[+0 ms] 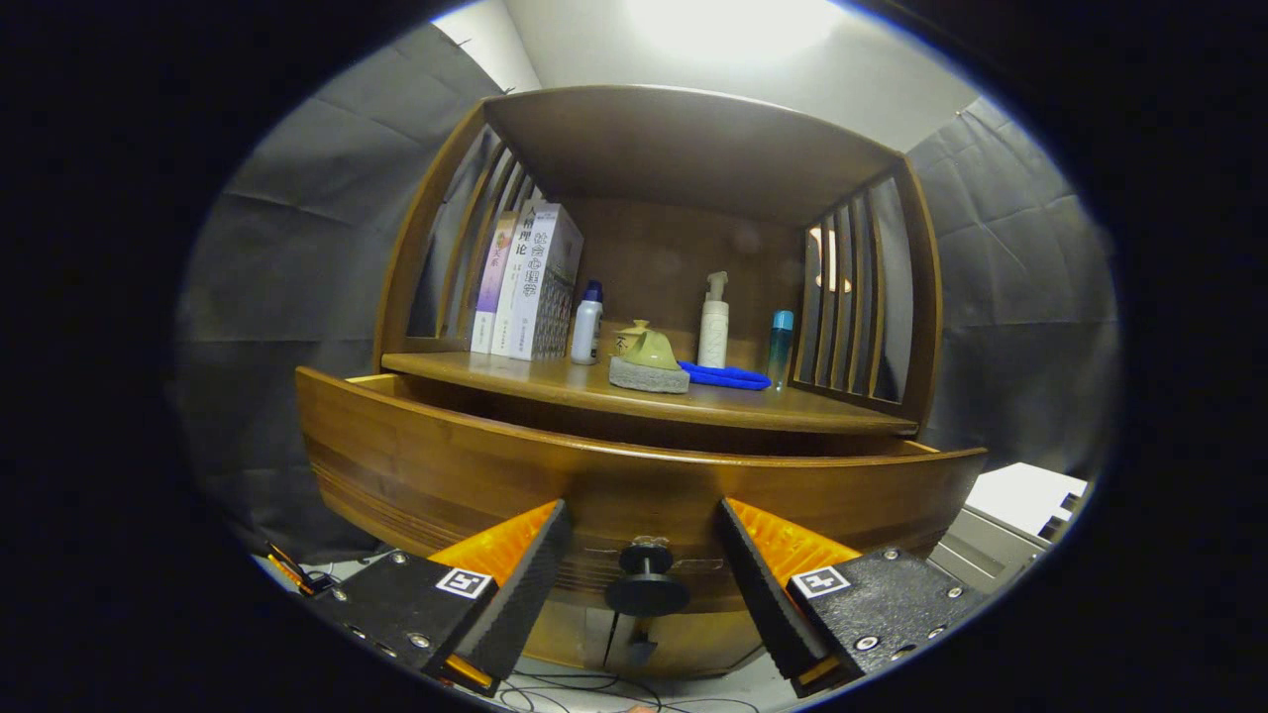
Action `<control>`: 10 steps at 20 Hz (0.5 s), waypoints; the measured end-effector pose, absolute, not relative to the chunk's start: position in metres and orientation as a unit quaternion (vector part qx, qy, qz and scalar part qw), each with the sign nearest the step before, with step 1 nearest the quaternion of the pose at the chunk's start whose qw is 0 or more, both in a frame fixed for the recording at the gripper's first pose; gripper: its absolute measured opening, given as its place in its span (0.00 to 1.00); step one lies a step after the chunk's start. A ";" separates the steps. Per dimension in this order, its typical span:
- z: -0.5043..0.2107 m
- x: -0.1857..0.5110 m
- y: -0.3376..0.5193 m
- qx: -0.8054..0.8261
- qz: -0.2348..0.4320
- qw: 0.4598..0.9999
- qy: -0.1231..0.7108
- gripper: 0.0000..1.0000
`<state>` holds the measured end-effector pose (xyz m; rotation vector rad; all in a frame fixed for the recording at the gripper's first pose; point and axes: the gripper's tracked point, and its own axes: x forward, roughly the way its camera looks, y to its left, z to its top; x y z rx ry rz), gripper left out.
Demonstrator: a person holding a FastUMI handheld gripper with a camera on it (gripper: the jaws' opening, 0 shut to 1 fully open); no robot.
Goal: Pull open the drawer, take out the items inside it, and place them on the countertop above the cabinet.
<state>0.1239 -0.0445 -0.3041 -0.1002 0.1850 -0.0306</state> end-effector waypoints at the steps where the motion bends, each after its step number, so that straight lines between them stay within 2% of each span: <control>1: -0.305 0.132 -0.045 -0.052 -0.016 0.994 0.092 0.94; 10: -0.316 0.186 -0.046 -0.054 -0.021 0.995 0.083 0.94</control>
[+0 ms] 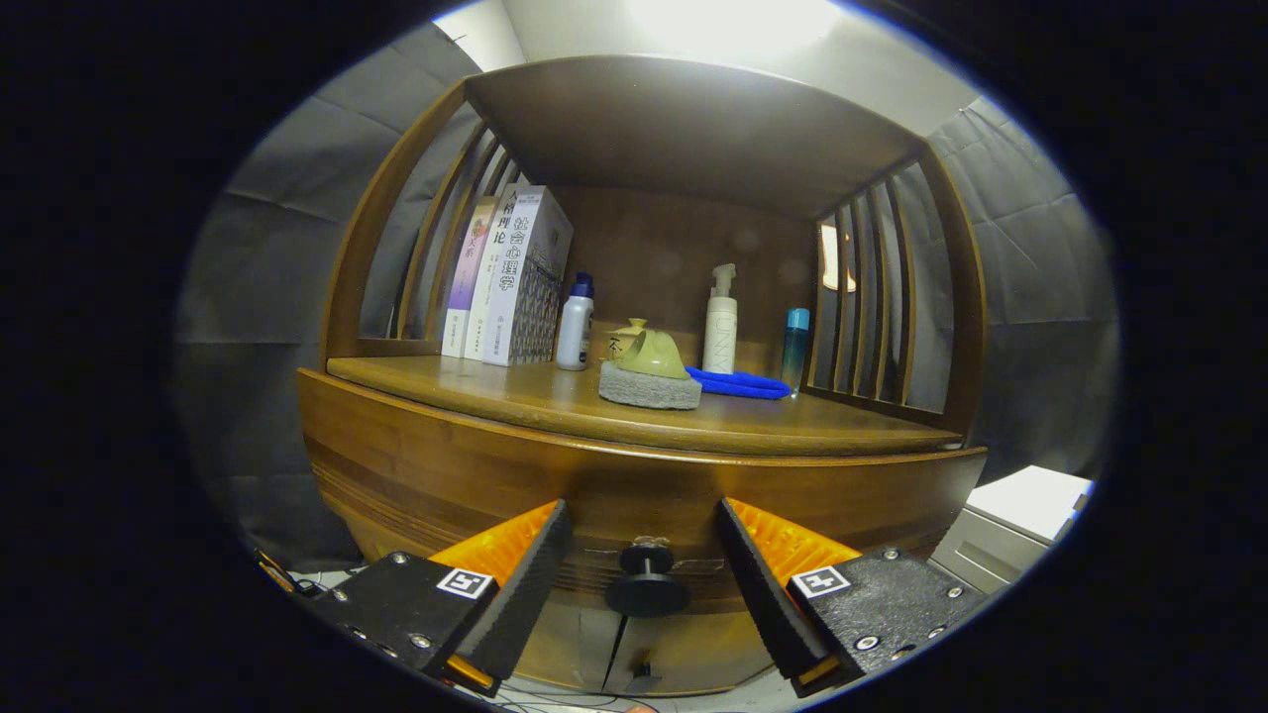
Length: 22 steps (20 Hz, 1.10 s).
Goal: Pull open the drawer, take out the items inside it, and place them on the countertop above the cabinet.
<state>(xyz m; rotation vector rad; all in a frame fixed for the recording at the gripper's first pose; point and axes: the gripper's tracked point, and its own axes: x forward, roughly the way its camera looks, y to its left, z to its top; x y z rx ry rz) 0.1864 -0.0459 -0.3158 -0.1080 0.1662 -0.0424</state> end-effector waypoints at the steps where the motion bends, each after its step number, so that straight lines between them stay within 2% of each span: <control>1: -0.317 0.189 -0.046 -0.053 -0.021 0.995 0.083 0.94; 10: -0.300 0.194 -0.055 -0.056 -0.008 0.995 0.087 0.95; 15: -0.196 0.177 -0.082 0.000 0.003 0.999 0.034 0.95; 19: -0.105 0.148 -0.111 -0.015 -0.008 1.000 0.005 0.94; 22: -0.058 0.116 -0.098 -0.012 0.019 1.000 -0.005 0.94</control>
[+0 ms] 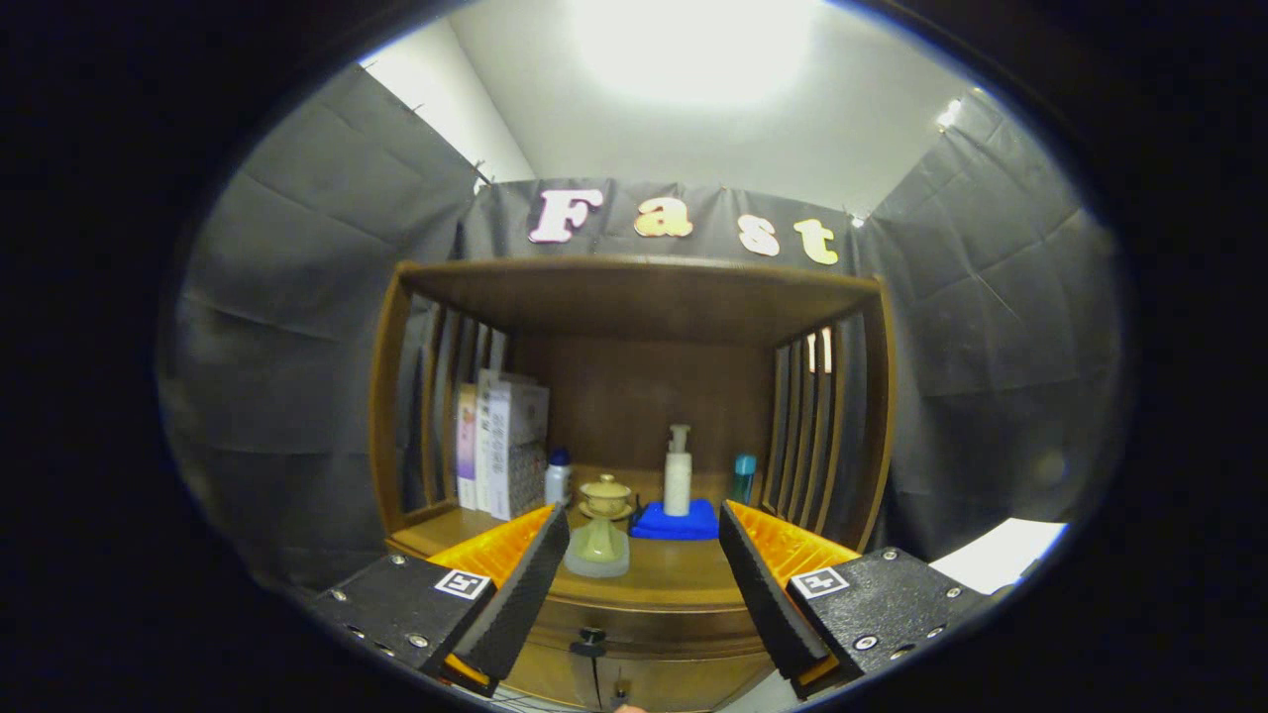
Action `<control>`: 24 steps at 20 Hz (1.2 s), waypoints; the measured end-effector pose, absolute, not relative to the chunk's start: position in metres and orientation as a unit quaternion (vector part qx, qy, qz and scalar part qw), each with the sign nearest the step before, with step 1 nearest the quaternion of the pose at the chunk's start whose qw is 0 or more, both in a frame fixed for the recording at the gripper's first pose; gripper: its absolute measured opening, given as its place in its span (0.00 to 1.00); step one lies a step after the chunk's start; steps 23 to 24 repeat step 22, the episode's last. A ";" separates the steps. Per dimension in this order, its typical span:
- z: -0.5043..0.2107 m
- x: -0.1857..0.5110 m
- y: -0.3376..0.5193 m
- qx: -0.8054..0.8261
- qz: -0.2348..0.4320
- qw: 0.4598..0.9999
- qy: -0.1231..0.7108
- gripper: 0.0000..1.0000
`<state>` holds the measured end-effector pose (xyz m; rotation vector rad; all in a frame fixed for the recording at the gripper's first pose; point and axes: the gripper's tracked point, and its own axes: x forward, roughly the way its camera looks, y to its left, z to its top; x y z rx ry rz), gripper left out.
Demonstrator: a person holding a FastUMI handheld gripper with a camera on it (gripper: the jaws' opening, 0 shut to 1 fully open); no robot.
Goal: Pull open the drawer, take out the items inside it, and place them on the countertop above the cabinet.
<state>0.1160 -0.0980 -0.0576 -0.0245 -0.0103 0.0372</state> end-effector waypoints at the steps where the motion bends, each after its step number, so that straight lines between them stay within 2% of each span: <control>1: -0.046 0.104 -0.099 -0.016 0.014 1.000 -0.004 0.94; 4: -0.016 0.070 -0.103 -0.012 -0.021 1.000 0.003 0.95; 7: 0.006 0.048 -0.075 0.025 0.000 1.000 -0.003 0.95; 10: 0.001 0.037 -0.073 0.031 -0.017 0.999 0.012 0.94; 15: -0.023 0.035 -0.006 0.124 0.067 0.989 0.053 0.94; 18: -0.024 0.032 -0.015 0.105 0.057 0.991 0.060 0.94; 24: -0.003 0.034 -0.020 0.076 0.056 0.995 0.020 0.93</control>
